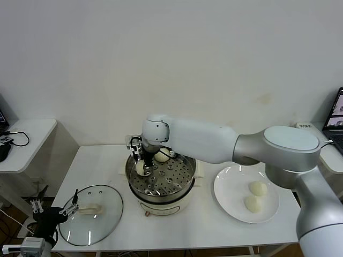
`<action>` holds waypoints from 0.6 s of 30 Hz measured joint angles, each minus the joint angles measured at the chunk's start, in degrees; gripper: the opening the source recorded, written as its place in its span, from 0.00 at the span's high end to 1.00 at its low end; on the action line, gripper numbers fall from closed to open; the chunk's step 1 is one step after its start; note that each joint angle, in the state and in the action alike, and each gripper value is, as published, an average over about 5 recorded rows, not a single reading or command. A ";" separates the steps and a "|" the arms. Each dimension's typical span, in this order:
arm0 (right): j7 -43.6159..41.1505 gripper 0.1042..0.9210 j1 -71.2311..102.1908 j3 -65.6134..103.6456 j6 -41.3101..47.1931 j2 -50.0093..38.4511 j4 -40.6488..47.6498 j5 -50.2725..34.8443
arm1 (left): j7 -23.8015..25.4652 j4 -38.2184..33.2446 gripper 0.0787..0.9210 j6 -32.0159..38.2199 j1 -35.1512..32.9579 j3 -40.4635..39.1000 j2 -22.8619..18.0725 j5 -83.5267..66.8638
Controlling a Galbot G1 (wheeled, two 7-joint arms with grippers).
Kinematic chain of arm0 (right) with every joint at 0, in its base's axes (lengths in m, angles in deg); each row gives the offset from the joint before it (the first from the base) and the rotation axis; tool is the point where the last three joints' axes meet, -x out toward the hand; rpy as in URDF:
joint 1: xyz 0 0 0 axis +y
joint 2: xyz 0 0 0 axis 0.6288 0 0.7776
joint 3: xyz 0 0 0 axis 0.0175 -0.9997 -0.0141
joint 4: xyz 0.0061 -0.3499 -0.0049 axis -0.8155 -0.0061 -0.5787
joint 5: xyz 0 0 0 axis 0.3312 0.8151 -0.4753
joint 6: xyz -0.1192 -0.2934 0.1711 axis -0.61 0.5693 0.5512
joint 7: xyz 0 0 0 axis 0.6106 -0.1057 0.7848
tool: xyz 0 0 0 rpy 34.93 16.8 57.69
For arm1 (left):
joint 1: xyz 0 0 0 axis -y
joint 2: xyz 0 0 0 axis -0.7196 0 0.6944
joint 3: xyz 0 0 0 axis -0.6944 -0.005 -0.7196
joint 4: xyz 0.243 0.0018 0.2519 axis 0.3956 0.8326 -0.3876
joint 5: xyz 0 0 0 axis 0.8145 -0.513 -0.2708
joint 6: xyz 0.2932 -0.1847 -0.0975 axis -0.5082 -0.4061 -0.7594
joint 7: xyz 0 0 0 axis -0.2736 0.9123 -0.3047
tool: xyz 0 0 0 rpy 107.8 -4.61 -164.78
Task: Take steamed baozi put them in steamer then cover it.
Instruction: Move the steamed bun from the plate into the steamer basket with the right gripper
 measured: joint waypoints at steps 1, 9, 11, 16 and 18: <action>0.00 0.35 0.16 0.06 -0.05 0.22 0.39 0.17 | 0.00 0.01 0.12 0.00 0.05 0.00 0.02 0.00; -0.47 0.21 0.90 0.48 -0.30 0.98 2.01 1.07 | 0.02 0.13 0.12 0.01 0.22 -0.11 0.18 -0.02; -0.84 0.15 0.78 0.66 -0.44 0.87 1.97 1.20 | 0.04 0.15 0.12 0.01 0.20 -0.11 0.24 -0.02; -2.60 0.12 -0.46 0.87 -1.19 -0.22 0.82 1.75 | 0.06 0.10 0.12 0.01 0.21 -0.08 0.31 -0.03; -3.56 0.12 -1.41 0.77 -1.63 -1.12 -0.08 1.86 | 0.09 0.01 0.12 0.00 0.23 -0.05 0.38 -0.05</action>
